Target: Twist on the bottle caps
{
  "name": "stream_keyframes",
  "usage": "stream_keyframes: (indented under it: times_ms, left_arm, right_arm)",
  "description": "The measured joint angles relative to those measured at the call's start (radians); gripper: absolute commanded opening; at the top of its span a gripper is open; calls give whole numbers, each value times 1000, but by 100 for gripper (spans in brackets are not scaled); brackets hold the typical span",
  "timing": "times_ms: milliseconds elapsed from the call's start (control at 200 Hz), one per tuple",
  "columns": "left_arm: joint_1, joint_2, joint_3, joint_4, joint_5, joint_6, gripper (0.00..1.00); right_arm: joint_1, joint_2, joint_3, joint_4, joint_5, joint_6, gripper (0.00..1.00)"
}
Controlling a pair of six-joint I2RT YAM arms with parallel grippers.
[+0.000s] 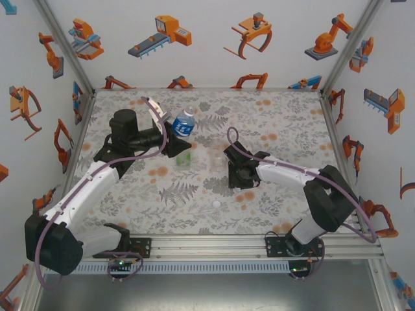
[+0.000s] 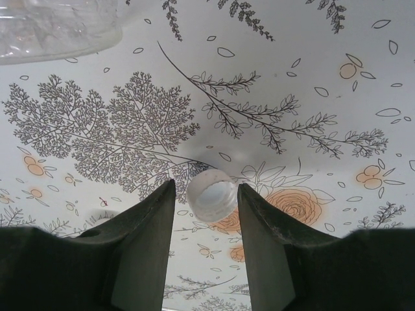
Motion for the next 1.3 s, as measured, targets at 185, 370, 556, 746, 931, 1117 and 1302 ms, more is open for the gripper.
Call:
stream_keyframes:
  times_ms: [185, 370, 556, 746, 931, 1117, 1302]
  left_arm:
    - [0, 0, 0, 0, 0, 0, 11]
    - [0, 0, 5, 0, 0, 0, 11]
    - [0, 0, 6, 0, 0, 0, 12]
    - [0, 0, 6, -1, 0, 0, 12]
    - [0, 3, 11, -4, 0, 0, 12]
    - [0, 14, 12, -5, 0, 0, 12]
    - [0, 22, 13, -8, 0, 0, 12]
  right_arm:
    - [0, 13, -9, 19, -7, 0, 43]
    - [0, 24, -24, 30, -14, 3, 37]
    - [-4, 24, -31, 53, -27, 21, 26]
    - [-28, 19, -61, 148, -100, 48, 24]
    - [-103, -27, -198, 400, -259, 134, 25]
    - [-199, -82, -349, 605, -393, 236, 34]
    - [-254, -190, -423, 565, -399, 244, 38]
